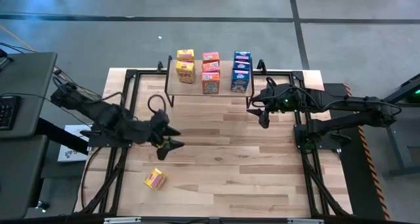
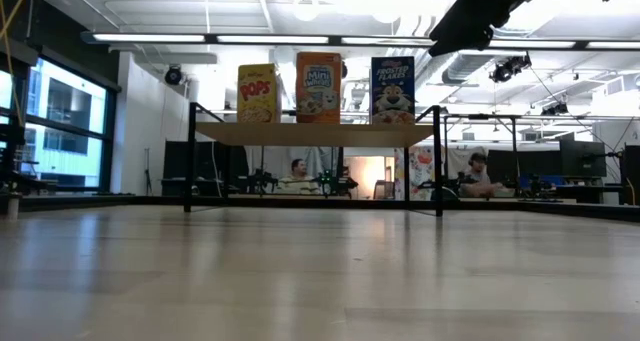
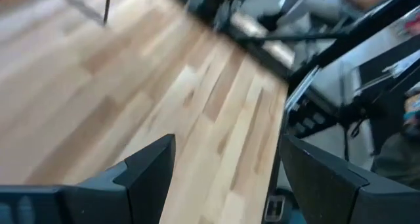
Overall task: Stack cereal on shelf
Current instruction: Put the yellow cereal box on the shelf aligned with the other yellow cereal boxes
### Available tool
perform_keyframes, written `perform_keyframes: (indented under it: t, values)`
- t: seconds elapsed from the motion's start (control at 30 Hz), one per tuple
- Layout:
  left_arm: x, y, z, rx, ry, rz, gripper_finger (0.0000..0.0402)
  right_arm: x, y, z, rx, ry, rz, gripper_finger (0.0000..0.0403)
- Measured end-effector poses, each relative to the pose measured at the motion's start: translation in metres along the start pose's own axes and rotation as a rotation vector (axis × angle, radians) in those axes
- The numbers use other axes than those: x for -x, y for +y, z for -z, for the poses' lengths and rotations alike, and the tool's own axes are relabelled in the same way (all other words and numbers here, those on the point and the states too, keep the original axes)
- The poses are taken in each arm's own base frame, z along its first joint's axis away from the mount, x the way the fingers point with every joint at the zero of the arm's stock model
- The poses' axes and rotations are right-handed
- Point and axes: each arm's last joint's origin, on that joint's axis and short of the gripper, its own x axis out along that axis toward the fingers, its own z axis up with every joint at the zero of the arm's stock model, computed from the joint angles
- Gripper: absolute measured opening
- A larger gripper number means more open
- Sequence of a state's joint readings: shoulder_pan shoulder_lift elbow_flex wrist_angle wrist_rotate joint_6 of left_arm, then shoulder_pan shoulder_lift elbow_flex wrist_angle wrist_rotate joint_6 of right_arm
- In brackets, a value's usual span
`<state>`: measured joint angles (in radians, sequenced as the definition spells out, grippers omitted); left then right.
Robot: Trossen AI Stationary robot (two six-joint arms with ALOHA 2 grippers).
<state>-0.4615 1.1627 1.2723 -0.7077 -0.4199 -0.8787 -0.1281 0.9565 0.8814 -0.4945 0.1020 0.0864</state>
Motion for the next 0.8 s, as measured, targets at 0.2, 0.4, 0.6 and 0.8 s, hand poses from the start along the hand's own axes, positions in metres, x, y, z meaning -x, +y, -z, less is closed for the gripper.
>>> perform_keyframes:
  t: [0.2, 0.4, 0.6, 0.8]
  values:
    - [-0.011, -0.005, 0.022, 0.054, 0.127, -0.065, 0.0266, 0.0, 0.0, 0.0, 0.0, 0.003, 0.0, 0.0229]
    - [-0.013, -0.006, 0.043, 0.149, 0.248, -0.139, 0.0266, -0.003, 0.0, 0.001, -0.004, 0.011, 0.001, 0.0229]
    - [-0.01, -0.008, 0.066, 0.234, 0.357, -0.238, 0.0266, -0.009, 0.001, 0.002, -0.007, 0.036, 0.007, 0.0229]
    - [-0.008, -0.003, 0.078, 0.239, 0.42, -0.356, 0.0266, -0.012, 0.001, 0.002, -0.01, 0.043, 0.007, 0.0229]
